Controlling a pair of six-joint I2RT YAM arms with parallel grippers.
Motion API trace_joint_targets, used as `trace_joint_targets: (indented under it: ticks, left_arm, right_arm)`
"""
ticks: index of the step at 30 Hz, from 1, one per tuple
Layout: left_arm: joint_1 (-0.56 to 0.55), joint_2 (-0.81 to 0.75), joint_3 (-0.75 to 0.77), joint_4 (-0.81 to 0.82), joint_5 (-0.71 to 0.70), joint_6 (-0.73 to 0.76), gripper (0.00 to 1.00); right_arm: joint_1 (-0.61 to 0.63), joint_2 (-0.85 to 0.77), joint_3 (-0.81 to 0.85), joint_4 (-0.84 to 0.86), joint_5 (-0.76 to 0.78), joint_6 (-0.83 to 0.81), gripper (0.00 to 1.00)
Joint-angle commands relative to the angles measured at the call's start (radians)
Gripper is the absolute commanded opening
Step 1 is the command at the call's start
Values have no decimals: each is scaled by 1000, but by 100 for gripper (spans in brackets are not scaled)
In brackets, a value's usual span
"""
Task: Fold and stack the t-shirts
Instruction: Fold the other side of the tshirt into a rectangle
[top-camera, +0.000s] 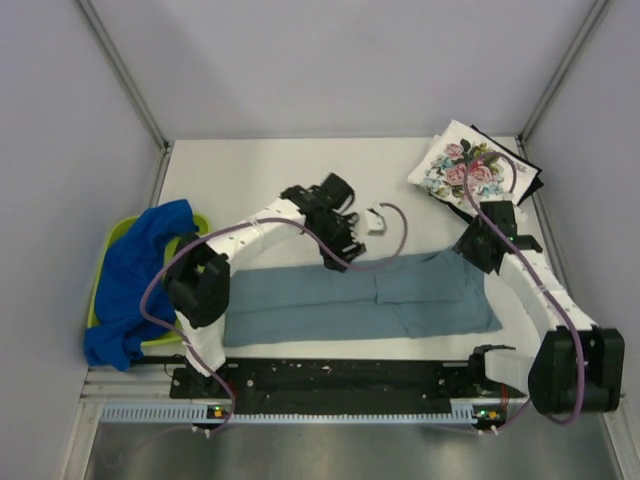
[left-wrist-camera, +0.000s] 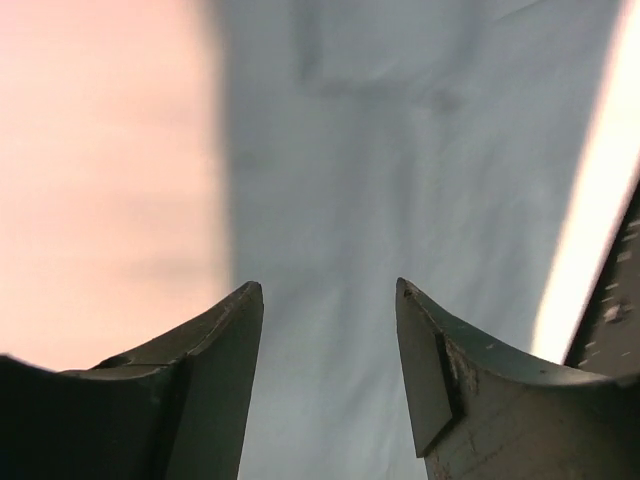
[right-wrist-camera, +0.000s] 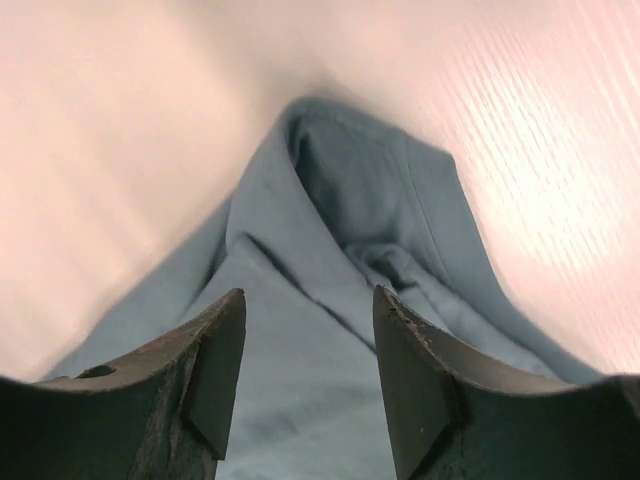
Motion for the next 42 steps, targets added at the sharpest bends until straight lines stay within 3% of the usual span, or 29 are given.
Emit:
trace_joint_targets:
  ticks: [1, 8, 10, 16, 25, 28, 31, 34, 38, 42]
  left_arm:
    - [225, -101, -140, 1, -144, -10, 60]
    - [484, -213, -367, 124, -219, 86, 63]
    - [532, -230, -427, 157, -223, 106, 61]
    - [588, -198, -546, 220, -304, 97, 51]
    - [623, -146, -590, 274, -356, 53, 51]
    - [626, -136, -592, 271, -347, 50, 51]
    - [626, -147, -595, 269, -316, 50, 50]
    - [626, -147, -592, 269, -310, 47, 51]
    - [626, -138, -590, 269, -301, 44, 51]
    - [626, -139, -595, 269, -302, 42, 51]
  right_arm:
    - [-3, 167, 102, 82, 56, -137, 54]
    - [-3, 329, 130, 168, 53, -189, 49]
    - [-3, 338, 113, 188, 41, -177, 40]
    - [-3, 323, 58, 184, 131, -136, 0]
    - [-25, 281, 7, 190, 151, -112, 0]
    - [-59, 245, 0, 196, 95, -129, 1]
    - [-59, 162, -7, 208, 50, -151, 32]
    - [-57, 90, -17, 242, 17, -192, 48]
    - [-59, 128, -37, 299, -120, -215, 52]
    - [-59, 276, 21, 213, -99, -201, 50]
